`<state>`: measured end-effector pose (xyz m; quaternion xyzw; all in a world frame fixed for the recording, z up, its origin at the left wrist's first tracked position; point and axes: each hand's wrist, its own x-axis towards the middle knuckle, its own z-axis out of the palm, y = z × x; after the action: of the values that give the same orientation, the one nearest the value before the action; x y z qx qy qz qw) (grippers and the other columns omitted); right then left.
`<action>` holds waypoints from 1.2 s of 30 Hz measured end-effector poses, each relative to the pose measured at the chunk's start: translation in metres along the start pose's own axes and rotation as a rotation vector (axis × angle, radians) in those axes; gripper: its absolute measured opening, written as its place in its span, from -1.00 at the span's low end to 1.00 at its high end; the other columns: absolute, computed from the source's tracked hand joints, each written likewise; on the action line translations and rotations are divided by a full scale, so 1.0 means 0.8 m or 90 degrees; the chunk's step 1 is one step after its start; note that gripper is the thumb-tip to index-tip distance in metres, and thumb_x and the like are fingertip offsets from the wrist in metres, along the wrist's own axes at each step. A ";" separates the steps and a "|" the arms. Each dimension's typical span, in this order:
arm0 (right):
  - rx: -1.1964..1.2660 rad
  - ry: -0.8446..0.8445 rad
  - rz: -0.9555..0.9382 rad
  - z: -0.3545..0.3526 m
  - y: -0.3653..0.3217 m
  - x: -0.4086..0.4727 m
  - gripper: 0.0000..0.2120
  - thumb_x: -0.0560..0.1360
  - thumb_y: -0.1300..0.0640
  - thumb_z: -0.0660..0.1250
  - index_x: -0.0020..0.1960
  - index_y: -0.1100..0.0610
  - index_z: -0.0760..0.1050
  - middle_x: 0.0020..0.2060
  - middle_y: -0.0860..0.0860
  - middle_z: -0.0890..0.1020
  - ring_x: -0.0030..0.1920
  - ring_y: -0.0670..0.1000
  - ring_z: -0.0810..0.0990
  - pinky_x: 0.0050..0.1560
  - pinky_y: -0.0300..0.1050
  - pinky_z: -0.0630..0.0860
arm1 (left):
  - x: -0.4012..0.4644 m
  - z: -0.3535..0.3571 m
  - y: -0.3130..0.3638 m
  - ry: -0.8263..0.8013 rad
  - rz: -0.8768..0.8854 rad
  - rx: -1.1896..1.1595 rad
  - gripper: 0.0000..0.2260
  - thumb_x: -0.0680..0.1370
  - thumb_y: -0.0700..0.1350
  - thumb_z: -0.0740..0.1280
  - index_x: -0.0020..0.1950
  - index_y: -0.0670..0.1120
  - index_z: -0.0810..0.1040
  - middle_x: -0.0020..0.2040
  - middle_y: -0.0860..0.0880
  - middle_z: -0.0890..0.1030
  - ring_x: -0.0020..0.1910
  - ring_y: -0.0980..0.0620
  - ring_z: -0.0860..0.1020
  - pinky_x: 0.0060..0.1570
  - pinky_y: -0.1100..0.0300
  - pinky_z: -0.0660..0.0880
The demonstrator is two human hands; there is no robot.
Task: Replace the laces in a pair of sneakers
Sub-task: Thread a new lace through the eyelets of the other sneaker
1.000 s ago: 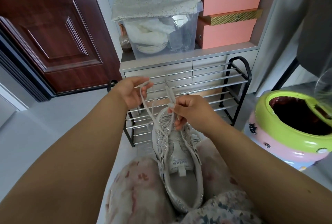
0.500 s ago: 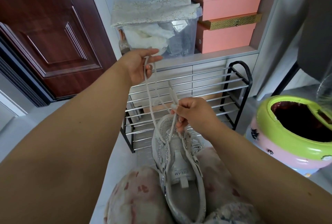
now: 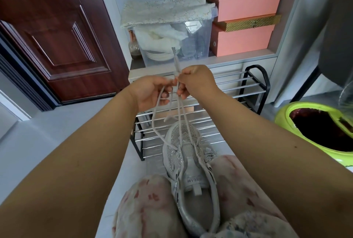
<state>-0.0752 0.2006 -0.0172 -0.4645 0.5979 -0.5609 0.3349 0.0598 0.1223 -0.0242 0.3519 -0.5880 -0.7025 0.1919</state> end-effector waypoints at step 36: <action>-0.012 -0.152 0.110 -0.008 0.065 -0.092 -0.76 0.54 0.11 0.31 -0.26 0.16 0.62 -0.61 -0.11 0.44 -0.58 -0.13 0.35 -0.49 -0.32 0.34 | 0.034 0.006 0.099 0.213 0.146 -0.032 -0.77 0.59 -0.22 0.25 0.25 -0.10 0.46 0.02 -0.06 0.65 -0.59 0.16 0.24 -0.53 0.33 0.30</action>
<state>-0.0649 0.2680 -0.0766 -0.4780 0.5966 -0.4651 0.4463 0.0265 0.0882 0.0452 0.3896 -0.5664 -0.6224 0.3743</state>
